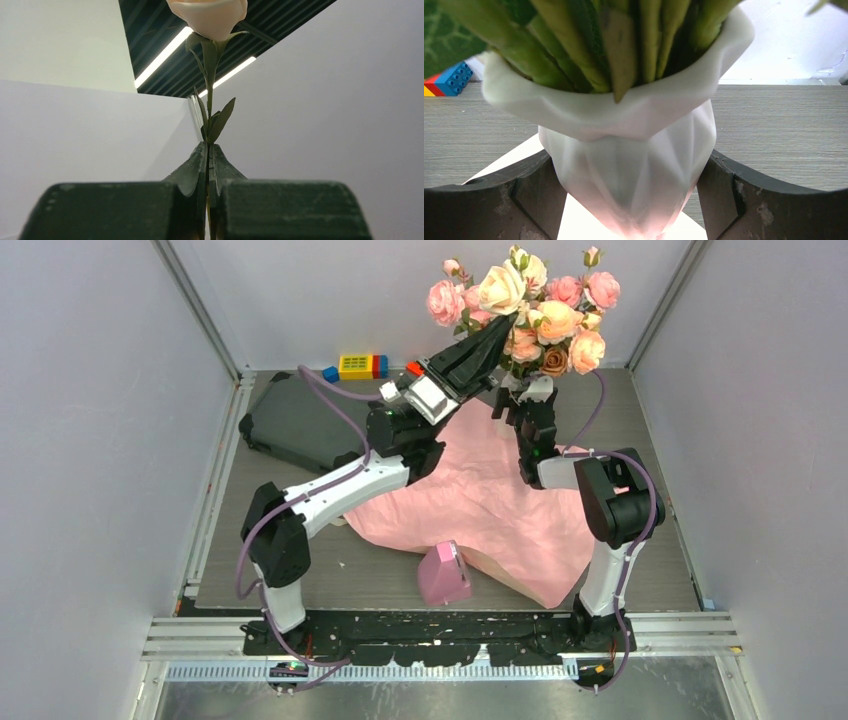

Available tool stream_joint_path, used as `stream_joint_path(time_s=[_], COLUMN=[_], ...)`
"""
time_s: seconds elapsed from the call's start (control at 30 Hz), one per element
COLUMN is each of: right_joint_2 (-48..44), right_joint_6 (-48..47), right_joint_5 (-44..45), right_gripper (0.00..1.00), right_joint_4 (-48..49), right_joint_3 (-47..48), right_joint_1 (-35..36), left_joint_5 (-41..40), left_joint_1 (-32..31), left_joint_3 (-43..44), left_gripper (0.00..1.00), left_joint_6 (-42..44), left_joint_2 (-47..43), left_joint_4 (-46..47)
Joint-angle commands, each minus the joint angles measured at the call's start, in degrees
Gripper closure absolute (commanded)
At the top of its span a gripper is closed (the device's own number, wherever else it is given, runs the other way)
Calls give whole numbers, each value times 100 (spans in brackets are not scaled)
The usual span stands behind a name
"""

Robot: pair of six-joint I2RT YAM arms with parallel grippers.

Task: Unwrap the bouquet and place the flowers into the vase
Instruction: Adjust the vase at the center of the board.

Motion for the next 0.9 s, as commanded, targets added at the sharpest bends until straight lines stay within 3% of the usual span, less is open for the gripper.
stream_joint_path(time_s=[0.0, 0.87], right_joint_2=[-123, -123], right_joint_6=[247, 212], right_joint_5=[-170, -253], right_gripper=[100, 100], right_joint_4=[-223, -197], right_joint_3=[-193, -269], right_joint_1=[150, 146], left_joint_5=[79, 326], left_joint_1=[0, 314], left_joint_3=[483, 1622], left_gripper=[100, 100], left_joint_6=[331, 480], left_joint_2=[187, 1089], left_joint_4=[196, 36])
